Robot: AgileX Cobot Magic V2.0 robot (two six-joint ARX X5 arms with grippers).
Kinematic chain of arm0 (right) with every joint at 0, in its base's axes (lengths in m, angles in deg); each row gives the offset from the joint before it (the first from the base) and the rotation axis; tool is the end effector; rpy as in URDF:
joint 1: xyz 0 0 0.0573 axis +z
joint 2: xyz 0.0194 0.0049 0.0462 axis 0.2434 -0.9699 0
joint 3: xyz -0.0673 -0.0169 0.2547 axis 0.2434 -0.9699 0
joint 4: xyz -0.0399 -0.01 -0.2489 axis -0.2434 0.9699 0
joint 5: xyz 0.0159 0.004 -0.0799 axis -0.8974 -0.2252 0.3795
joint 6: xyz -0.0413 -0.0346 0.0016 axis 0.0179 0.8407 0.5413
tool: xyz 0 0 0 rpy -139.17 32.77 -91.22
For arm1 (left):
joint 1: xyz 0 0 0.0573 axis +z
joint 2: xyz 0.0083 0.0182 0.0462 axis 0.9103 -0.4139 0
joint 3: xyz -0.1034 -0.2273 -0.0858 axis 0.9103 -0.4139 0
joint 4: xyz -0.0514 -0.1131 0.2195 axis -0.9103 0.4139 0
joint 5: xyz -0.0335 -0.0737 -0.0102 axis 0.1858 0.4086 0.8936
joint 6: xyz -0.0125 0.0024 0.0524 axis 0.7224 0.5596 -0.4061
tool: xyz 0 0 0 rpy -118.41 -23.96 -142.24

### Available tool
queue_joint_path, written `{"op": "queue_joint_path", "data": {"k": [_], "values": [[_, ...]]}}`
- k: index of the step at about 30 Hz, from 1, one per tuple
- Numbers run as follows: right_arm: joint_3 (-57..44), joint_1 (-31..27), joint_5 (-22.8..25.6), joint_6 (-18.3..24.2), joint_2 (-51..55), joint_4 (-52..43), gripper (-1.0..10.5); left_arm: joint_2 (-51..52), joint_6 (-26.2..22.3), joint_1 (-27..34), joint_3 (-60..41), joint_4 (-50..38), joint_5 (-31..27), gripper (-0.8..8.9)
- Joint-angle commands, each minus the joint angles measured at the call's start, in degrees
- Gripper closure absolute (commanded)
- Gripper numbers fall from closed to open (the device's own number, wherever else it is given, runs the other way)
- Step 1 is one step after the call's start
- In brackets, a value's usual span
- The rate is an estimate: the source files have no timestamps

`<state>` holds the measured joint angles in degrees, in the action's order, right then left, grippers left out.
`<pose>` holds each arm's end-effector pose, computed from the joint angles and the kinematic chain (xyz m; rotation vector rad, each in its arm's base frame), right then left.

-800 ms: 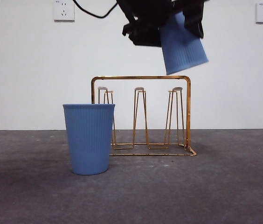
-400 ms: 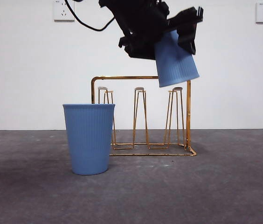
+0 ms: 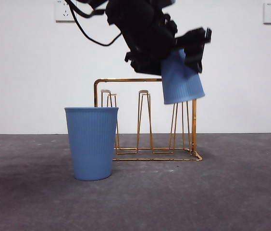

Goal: Pick up cup 1,put cup 1 in the cup rack,pick up cup 2,put cup 2 in the cup rack

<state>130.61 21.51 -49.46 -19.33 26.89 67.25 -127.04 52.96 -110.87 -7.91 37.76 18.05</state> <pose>0.0548 0.0363 0.4773 -0.1850 0.3518 0.5417 0.3092 -0.3075 0.2553 0.0948 0.3286 -0.6495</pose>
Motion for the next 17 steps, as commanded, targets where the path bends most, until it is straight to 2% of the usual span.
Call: {"op": "queue_joint_path", "data": {"k": [1,17], "values": [[-0.26,-0.02,0.2,0.09,0.11,-0.07,7.3,-1.77,-0.52,0.13,0.42,-0.79,0.02,8.22],[-0.28,-0.02,0.2,0.2,0.09,1.33,7.3,-6.29,-0.52,0.17,0.42,-1.75,-0.37,8.22]]}}
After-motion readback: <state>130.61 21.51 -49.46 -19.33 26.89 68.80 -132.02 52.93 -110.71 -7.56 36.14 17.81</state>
